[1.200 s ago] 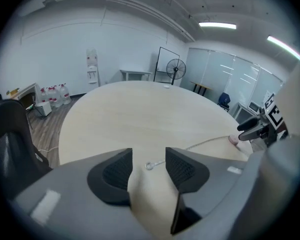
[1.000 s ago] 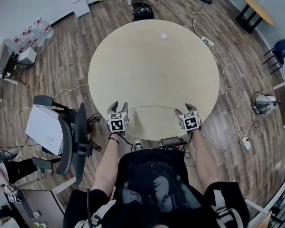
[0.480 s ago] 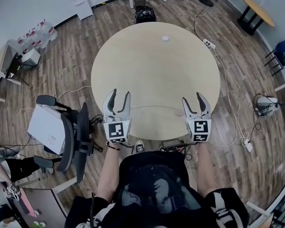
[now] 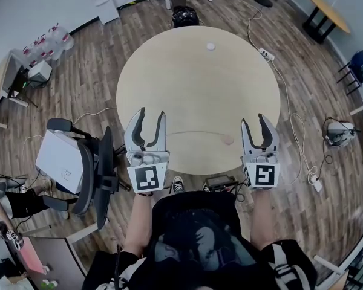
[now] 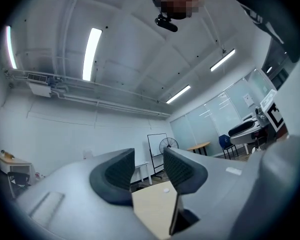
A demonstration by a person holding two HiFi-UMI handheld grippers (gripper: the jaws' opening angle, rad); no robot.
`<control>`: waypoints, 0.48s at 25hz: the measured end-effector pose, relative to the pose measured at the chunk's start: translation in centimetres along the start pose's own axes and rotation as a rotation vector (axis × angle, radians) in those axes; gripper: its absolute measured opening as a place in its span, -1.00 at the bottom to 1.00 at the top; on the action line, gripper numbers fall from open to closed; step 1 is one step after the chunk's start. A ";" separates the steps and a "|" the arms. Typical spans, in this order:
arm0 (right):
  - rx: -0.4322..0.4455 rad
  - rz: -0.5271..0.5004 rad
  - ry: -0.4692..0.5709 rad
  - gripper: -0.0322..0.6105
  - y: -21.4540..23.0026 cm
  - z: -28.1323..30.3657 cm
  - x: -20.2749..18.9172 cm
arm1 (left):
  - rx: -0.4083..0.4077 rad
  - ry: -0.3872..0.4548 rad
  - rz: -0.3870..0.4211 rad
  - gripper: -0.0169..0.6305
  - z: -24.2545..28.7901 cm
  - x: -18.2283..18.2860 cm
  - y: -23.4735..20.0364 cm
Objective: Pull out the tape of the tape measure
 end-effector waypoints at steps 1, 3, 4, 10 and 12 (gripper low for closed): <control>-0.002 0.011 0.006 -0.31 0.0 -0.1 0.1 | 0.010 0.006 0.004 -0.42 -0.1 0.2 -0.1; -0.016 0.017 0.008 -0.44 0.1 -0.2 0.1 | 0.029 0.006 0.017 -0.73 -0.4 0.3 -0.3; -0.026 0.016 0.010 -0.57 0.2 -0.3 0.2 | 0.031 -0.001 0.022 -0.94 -0.5 0.2 -0.3; -0.015 0.034 0.013 -0.89 -0.5 -0.2 0.1 | 0.027 -0.006 0.014 -0.95 -0.7 -0.3 -0.3; -0.011 0.035 0.009 -0.89 -0.7 -0.2 0.1 | 0.029 -0.004 0.015 -0.95 -0.8 -0.4 -0.2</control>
Point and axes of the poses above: the fingertips, and each gripper's own axes: z forward along the fingers, y to its right, x out of its top, the point moved 2 cm from there along -z, backward along the fingers, and after that the axes turned 8 degrees about z, right-handed, at the moved point
